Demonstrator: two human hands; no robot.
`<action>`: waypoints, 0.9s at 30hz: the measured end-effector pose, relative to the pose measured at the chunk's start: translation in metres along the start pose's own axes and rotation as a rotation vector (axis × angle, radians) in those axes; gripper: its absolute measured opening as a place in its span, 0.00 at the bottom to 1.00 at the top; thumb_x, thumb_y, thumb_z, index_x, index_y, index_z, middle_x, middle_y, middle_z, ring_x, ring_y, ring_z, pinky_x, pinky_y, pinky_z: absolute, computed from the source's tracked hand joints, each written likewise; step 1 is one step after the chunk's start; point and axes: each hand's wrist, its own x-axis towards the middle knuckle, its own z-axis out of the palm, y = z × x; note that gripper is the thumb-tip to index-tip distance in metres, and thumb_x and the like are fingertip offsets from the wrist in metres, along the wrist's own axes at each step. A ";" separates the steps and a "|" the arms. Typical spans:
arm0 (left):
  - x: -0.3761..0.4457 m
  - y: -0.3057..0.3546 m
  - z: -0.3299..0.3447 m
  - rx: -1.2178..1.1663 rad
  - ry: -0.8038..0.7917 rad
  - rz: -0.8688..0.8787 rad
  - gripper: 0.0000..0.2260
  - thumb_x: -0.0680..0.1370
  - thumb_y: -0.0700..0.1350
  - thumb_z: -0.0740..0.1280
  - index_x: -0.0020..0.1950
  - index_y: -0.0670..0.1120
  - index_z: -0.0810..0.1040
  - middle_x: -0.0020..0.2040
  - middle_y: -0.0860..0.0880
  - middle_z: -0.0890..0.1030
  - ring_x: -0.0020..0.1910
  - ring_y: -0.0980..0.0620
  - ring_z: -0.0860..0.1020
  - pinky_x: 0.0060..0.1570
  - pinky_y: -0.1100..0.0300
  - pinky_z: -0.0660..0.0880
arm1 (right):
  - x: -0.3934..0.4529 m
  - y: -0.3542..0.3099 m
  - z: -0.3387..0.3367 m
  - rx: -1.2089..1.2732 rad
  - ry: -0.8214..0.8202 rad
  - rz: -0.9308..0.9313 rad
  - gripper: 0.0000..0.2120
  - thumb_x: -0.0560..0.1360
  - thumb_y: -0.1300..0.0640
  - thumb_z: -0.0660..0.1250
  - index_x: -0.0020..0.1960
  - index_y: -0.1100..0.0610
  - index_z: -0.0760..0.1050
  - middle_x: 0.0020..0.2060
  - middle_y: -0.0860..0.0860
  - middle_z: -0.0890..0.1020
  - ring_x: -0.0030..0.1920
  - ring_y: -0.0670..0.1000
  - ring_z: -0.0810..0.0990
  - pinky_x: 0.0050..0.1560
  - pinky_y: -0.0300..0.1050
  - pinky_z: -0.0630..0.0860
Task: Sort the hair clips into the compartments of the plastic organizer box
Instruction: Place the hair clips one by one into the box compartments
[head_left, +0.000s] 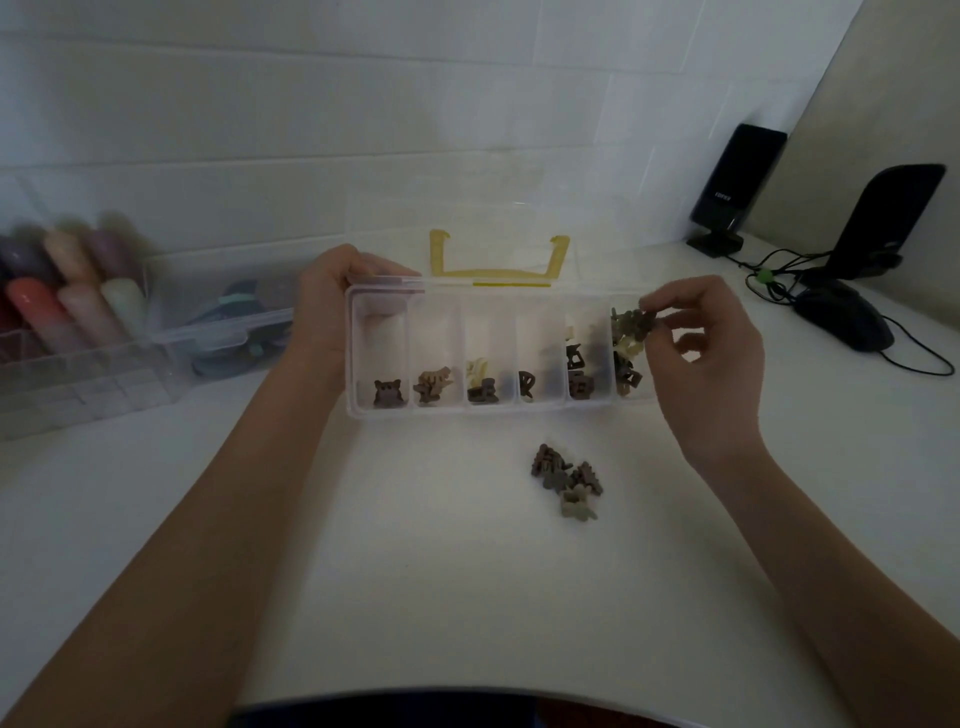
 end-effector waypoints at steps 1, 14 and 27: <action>0.000 0.000 0.000 -0.001 0.007 -0.009 0.10 0.57 0.42 0.58 0.23 0.41 0.77 0.24 0.48 0.77 0.26 0.51 0.74 0.31 0.63 0.71 | 0.002 0.001 -0.001 -0.009 -0.017 0.031 0.15 0.69 0.71 0.60 0.44 0.52 0.74 0.40 0.41 0.80 0.41 0.40 0.77 0.37 0.32 0.70; 0.012 -0.008 -0.003 -0.041 0.061 -0.062 0.17 0.72 0.39 0.54 0.26 0.42 0.76 0.26 0.48 0.77 0.28 0.51 0.75 0.32 0.64 0.73 | 0.001 0.005 -0.002 -0.205 -0.102 -0.041 0.13 0.69 0.68 0.61 0.36 0.52 0.78 0.36 0.40 0.77 0.41 0.39 0.71 0.40 0.26 0.64; 0.015 -0.009 -0.004 -0.027 0.052 -0.082 0.13 0.67 0.40 0.57 0.25 0.43 0.78 0.25 0.48 0.78 0.29 0.51 0.75 0.33 0.63 0.73 | -0.008 -0.010 -0.013 -0.205 -0.384 -0.538 0.11 0.64 0.64 0.56 0.29 0.61 0.75 0.22 0.52 0.74 0.23 0.47 0.69 0.25 0.37 0.67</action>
